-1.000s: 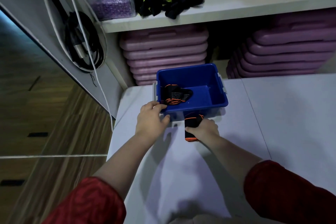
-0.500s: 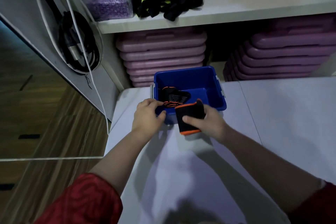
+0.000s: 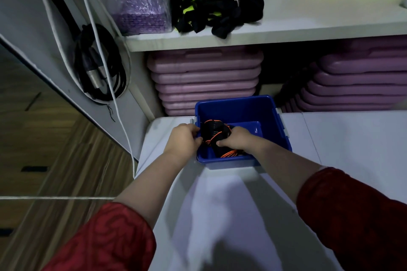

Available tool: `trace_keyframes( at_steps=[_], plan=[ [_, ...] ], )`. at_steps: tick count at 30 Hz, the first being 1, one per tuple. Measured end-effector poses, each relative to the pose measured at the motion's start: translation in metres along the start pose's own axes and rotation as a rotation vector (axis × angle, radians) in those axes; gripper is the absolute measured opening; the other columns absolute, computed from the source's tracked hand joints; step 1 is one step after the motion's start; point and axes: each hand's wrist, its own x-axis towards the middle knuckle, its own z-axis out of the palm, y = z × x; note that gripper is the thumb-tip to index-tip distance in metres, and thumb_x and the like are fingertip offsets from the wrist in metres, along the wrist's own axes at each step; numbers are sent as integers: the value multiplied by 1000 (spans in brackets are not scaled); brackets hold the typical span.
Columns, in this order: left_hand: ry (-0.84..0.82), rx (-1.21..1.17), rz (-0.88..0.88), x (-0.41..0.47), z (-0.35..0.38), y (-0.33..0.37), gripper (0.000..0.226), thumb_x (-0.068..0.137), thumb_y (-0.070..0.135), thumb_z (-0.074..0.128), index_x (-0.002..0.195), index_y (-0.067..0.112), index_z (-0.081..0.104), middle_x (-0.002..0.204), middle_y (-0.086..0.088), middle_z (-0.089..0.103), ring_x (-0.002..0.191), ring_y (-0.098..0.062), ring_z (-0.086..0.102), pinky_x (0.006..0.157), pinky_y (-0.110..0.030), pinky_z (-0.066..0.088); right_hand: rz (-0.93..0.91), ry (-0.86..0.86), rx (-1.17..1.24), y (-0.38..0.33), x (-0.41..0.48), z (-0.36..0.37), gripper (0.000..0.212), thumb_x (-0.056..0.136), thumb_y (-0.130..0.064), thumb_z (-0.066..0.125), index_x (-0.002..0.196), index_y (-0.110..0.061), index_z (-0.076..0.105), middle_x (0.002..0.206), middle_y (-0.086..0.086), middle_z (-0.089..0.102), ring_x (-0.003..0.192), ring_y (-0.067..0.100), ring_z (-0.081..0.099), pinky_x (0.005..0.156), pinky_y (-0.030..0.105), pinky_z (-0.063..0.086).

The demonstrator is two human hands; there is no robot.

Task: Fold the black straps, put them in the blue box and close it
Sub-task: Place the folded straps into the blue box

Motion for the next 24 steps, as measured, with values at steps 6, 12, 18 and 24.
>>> trace_keyframes(
  at_steps=[6,12,18,24],
  plan=[
    [52,-106,-10,3,8,-9,30,81,14,71,110,7,69,104,-10,70,91,-22,65,80,-19,44,65,17,12,-3,10,9,35,76,-35,68,102,-12,62,97,9,66,81,22,62,66,30,52],
    [59,-131,-14,2,11,-12,28,79,16,73,106,10,71,101,-8,72,88,-21,66,82,-23,48,131,-46,38,-6,11,6,33,76,-27,70,101,-9,60,93,13,66,74,26,67,55,32,56],
    [59,-117,-12,2,12,-12,30,80,16,73,109,10,70,104,-8,71,91,-21,66,82,-20,45,120,-41,-70,-6,11,22,29,83,-22,67,105,-4,58,90,12,62,84,28,67,73,36,58],
    [55,-118,1,0,11,-10,31,81,16,72,111,8,69,106,-10,69,92,-23,65,85,-24,47,48,7,-350,-6,7,19,38,73,-40,71,98,-13,62,89,4,64,82,24,62,62,30,47]
  ],
)
